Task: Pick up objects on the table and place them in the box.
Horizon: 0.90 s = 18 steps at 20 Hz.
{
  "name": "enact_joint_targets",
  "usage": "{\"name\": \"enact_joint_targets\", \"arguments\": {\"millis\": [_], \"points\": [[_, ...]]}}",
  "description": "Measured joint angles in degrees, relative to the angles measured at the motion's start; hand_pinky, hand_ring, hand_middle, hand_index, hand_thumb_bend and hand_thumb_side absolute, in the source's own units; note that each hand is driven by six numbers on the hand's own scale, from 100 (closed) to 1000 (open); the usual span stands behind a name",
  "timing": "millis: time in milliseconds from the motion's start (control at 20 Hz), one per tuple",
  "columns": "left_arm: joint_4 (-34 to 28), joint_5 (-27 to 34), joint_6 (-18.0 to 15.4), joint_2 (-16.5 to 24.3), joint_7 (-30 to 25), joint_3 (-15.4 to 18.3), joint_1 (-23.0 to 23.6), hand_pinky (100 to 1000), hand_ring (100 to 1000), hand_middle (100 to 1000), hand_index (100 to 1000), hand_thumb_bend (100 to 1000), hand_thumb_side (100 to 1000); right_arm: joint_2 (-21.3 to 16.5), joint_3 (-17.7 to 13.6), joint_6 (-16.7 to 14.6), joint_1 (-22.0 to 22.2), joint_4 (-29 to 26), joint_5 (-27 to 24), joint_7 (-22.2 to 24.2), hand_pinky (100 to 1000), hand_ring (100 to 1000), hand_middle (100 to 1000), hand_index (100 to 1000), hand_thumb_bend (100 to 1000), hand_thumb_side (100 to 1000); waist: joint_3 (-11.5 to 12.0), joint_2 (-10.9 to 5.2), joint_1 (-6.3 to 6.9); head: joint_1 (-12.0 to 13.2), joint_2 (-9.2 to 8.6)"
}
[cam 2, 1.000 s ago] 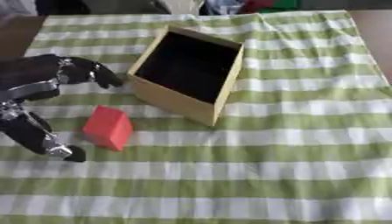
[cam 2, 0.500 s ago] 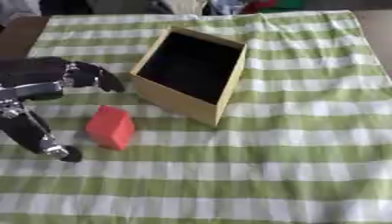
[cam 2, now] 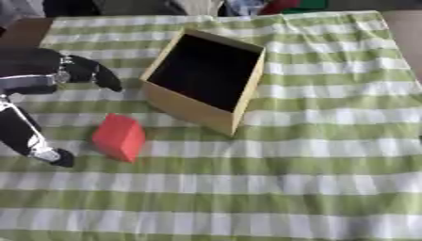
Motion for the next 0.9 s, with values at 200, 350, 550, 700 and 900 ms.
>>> {"name": "enact_joint_targets", "arguments": {"millis": [200,350,550,700,900], "points": [[0.69,-0.81,1.93,0.37,-0.58,0.06,0.44,874,869,898,931,694,100,0.0,0.0,0.02,0.24,0.0,-0.01,0.01,878,725,717,874,100,588,0.05,0.0,0.18,0.06,0.0],[0.76,-0.8,4.48,0.38,-0.98,0.04,0.46,875,866,893,943,677,100,0.0,0.0,0.04,0.32,0.0,-0.02,0.0,878,725,717,875,100,590,0.04,0.0,0.16,0.08,0.0],[0.69,-0.42,7.43,0.37,-1.99,-0.1,0.07,878,867,894,946,665,100,0.0,0.0,0.1,0.44,0.0,-0.04,0.01,879,725,717,875,100,591,0.04,0.0,0.17,0.1,0.0],[0.69,-0.32,8.77,-0.24,-2.68,-0.45,-0.51,881,868,898,951,651,100,0.0,0.0,0.19,0.45,0.0,-0.05,0.04,879,725,717,875,100,591,0.06,0.0,0.16,0.11,0.0],[1.01,-0.33,10.07,-1.38,-3.26,-1.19,-1.59,893,870,901,969,639,100,0.0,0.0,0.27,0.49,0.0,-0.07,0.03,879,724,717,875,100,592,0.1,0.0,0.17,0.11,0.0]]}}
